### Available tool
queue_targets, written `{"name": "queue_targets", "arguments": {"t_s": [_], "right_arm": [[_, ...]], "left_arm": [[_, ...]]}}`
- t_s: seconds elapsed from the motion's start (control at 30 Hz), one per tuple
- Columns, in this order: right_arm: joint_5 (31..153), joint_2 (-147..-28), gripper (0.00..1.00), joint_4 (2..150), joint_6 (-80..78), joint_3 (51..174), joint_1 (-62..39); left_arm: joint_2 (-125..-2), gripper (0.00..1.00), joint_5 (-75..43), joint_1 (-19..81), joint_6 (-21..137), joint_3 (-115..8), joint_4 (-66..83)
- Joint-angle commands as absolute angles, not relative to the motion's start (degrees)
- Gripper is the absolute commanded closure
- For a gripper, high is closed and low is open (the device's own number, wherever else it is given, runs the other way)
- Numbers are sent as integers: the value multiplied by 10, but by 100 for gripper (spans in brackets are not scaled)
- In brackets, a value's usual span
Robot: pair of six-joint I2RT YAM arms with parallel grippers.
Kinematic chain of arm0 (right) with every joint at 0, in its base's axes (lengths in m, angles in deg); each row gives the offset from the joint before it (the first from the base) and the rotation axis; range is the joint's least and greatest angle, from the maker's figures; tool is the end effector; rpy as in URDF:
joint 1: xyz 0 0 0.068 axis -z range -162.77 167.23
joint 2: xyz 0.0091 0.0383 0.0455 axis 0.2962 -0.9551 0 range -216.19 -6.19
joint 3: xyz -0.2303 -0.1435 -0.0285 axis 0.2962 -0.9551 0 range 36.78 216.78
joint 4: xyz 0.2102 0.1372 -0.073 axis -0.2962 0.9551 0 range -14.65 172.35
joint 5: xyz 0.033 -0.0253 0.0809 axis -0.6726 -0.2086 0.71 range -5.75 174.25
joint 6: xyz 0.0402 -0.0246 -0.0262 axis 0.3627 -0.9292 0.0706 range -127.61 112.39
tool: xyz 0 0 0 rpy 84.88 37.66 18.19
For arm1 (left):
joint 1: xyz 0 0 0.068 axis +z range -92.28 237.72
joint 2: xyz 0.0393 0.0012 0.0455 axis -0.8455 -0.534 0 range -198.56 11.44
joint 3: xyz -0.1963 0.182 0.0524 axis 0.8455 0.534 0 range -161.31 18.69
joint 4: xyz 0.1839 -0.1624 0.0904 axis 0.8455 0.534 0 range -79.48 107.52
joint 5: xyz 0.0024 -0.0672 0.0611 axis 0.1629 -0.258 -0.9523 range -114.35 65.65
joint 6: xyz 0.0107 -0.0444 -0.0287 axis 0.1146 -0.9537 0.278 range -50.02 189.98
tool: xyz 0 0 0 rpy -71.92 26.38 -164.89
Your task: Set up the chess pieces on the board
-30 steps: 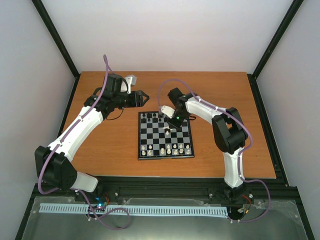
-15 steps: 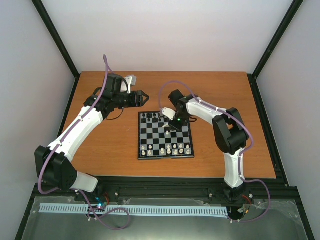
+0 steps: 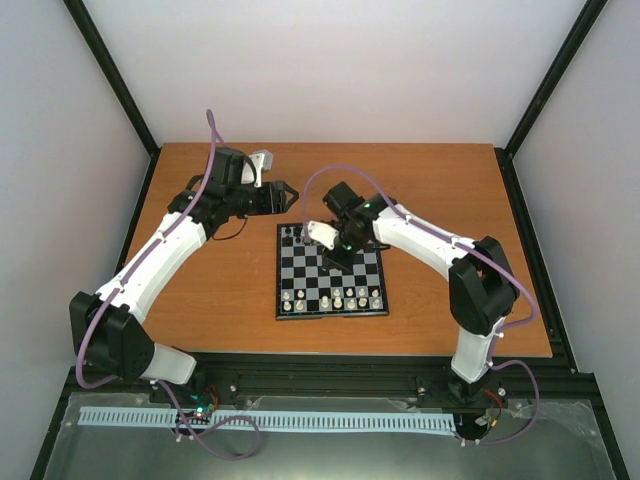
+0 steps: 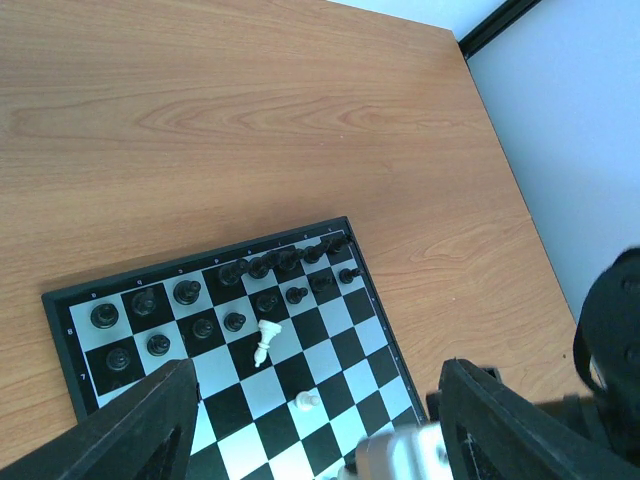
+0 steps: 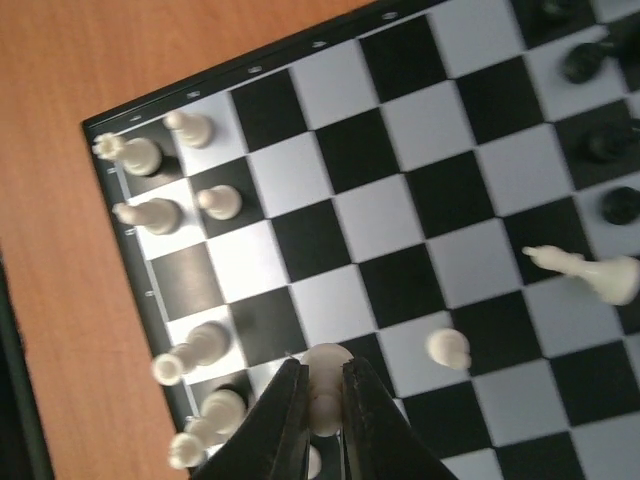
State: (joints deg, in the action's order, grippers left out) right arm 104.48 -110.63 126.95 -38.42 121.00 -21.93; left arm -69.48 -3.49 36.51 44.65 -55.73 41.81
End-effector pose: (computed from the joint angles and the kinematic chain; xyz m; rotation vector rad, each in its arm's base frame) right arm 0.2791 0.2431 0.2388 -1.6736 2.2518 0.5318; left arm 0.2875 -0.1252 0.3402 0.1252 2.3121 -0.8364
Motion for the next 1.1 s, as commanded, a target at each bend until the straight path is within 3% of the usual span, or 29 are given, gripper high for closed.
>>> {"name": "queue_targets", "arguments": {"t_s": [0.0,1.07], "right_arm": [[1055,-1112,90,1286,-395,1201,-248],[1037,-1202,90,1307,-420,1186,-285]], "left_arm": [[-684,32,-30,372,440,-572,404],[-683,32,-28,372,439,-573,404]]}}
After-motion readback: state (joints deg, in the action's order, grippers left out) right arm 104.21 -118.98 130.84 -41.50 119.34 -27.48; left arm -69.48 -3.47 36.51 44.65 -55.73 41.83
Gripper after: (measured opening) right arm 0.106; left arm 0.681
